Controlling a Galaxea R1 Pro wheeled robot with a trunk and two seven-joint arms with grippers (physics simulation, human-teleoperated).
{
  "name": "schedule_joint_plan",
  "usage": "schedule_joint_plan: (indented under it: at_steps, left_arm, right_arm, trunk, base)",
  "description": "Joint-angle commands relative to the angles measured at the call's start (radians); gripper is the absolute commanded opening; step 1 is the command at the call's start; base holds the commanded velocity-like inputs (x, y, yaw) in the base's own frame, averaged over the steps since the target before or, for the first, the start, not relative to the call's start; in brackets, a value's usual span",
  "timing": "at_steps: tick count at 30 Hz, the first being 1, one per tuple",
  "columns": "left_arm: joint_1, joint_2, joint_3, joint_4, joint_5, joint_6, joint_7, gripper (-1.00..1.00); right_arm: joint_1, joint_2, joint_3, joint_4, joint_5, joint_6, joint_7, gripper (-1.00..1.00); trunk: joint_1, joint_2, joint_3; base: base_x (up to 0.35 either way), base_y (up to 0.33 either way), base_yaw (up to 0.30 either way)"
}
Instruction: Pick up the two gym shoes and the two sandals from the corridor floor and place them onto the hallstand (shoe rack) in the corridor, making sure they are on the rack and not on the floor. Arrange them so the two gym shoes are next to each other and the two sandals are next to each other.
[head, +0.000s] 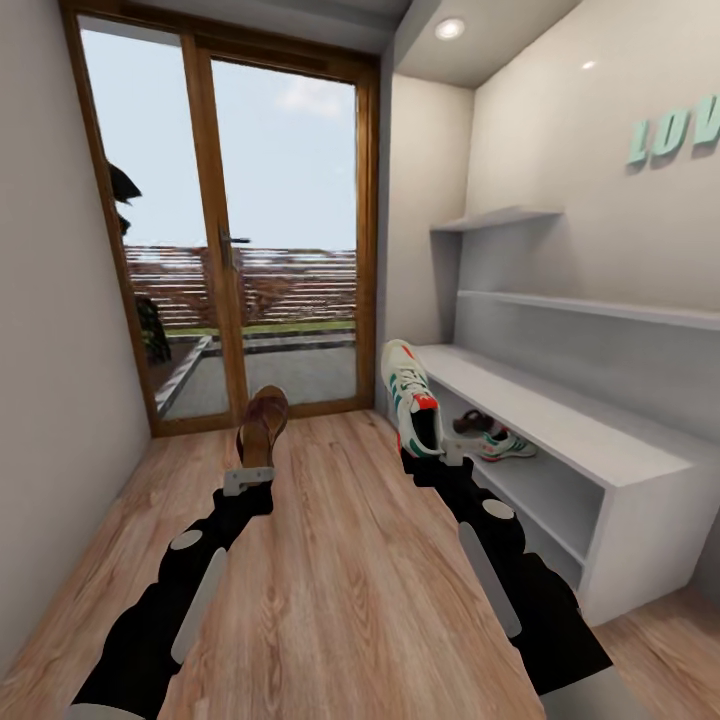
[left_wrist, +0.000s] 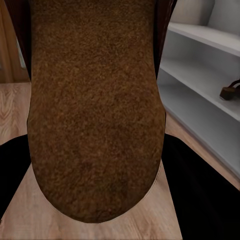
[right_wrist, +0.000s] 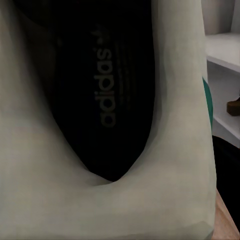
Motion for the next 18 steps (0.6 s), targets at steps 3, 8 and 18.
schedule_joint_plan:
  at_steps: [3, 8, 18]
  left_arm:
    - [0.0, 0.0, -0.001, -0.001, 0.008, 0.005, 0.003, -1.0]
    - [0.0, 0.0, -0.001, -0.001, 0.008, 0.005, 0.003, -1.0]
    - [0.0, 0.0, -0.001, -0.001, 0.008, 0.005, 0.003, -1.0]
  right_arm:
    - [-0.001, 0.0, 0.003, -0.003, -0.01, 0.003, -0.01, -1.0]
    - [-0.001, 0.0, 0.003, -0.002, -0.01, 0.004, -0.01, -1.0]
    - [-0.001, 0.0, 0.003, -0.002, -0.01, 0.004, -0.01, -1.0]
  trunk:
    - [0.0, -0.001, -0.001]
    - [0.0, -0.001, -0.001]
    - [0.0, -0.001, -0.001]
  base:
    - [0.3, 0.163, 0.0]
    - [0.294, 0.171, 0.0]
    - [0.292, 0.173, 0.0]
